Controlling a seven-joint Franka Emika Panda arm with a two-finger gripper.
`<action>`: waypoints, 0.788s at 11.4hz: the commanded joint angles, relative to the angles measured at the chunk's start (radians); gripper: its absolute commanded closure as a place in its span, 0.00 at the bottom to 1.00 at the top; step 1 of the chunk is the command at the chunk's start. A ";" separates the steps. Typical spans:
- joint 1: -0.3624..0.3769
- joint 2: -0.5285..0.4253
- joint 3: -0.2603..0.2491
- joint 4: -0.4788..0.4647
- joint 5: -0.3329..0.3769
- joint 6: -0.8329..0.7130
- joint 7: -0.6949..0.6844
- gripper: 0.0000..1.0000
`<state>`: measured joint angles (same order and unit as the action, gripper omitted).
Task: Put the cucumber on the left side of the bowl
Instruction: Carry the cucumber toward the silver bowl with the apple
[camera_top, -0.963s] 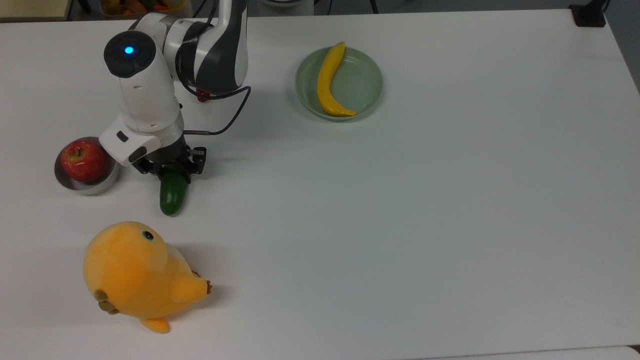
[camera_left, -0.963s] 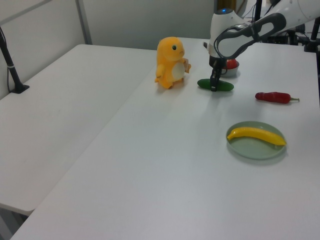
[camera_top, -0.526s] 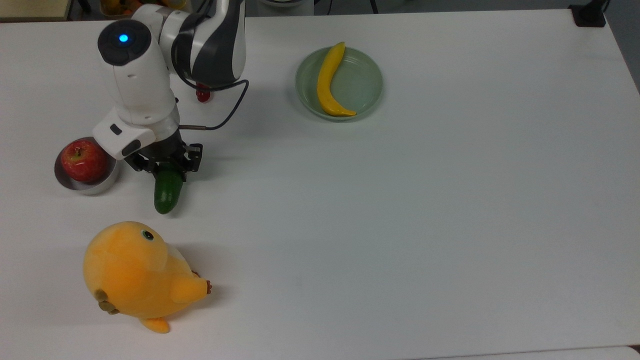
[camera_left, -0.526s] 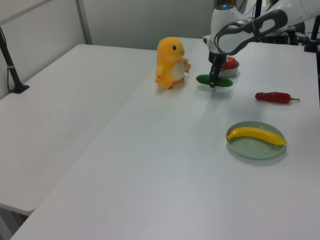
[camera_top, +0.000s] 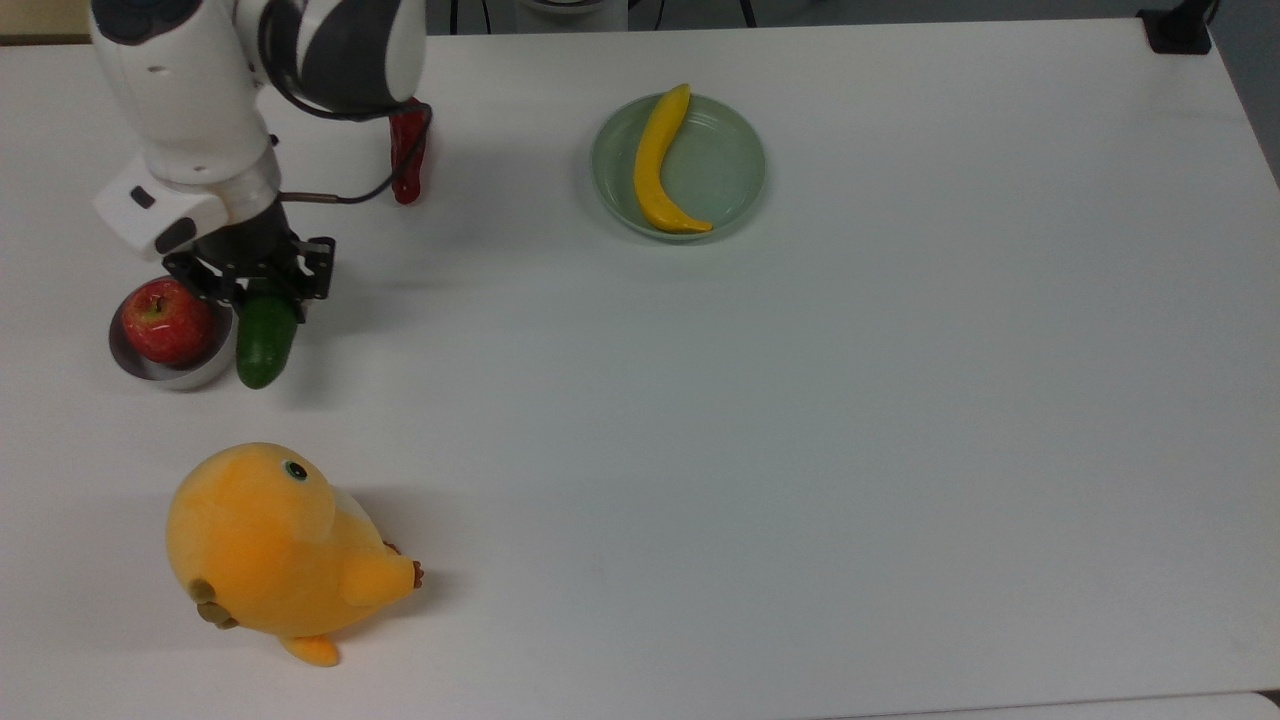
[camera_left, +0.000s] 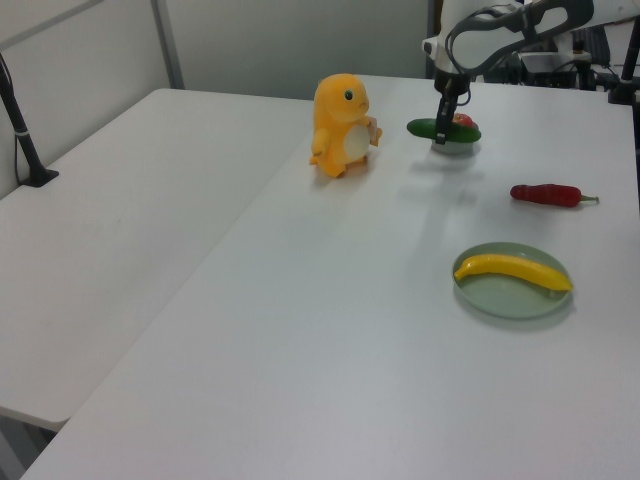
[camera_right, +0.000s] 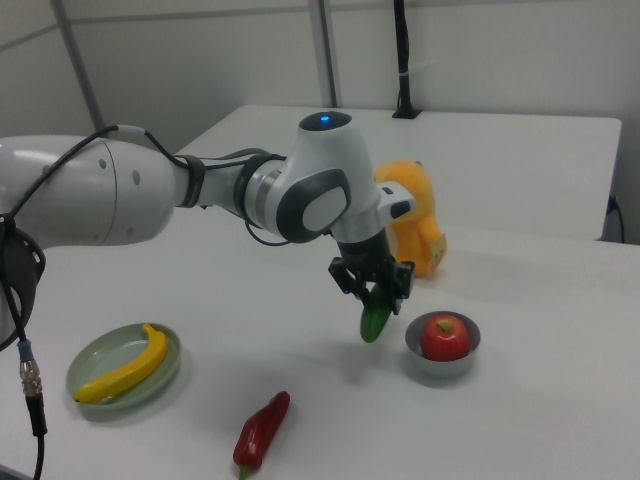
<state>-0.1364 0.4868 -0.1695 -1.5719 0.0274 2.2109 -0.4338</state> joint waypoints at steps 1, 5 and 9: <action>-0.032 -0.010 -0.008 0.000 0.006 -0.017 -0.108 1.00; -0.035 -0.008 -0.016 -0.005 0.006 -0.016 -0.115 1.00; -0.031 -0.007 -0.015 -0.005 0.015 -0.016 -0.106 0.87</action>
<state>-0.1811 0.4877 -0.1713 -1.5734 0.0274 2.2109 -0.5265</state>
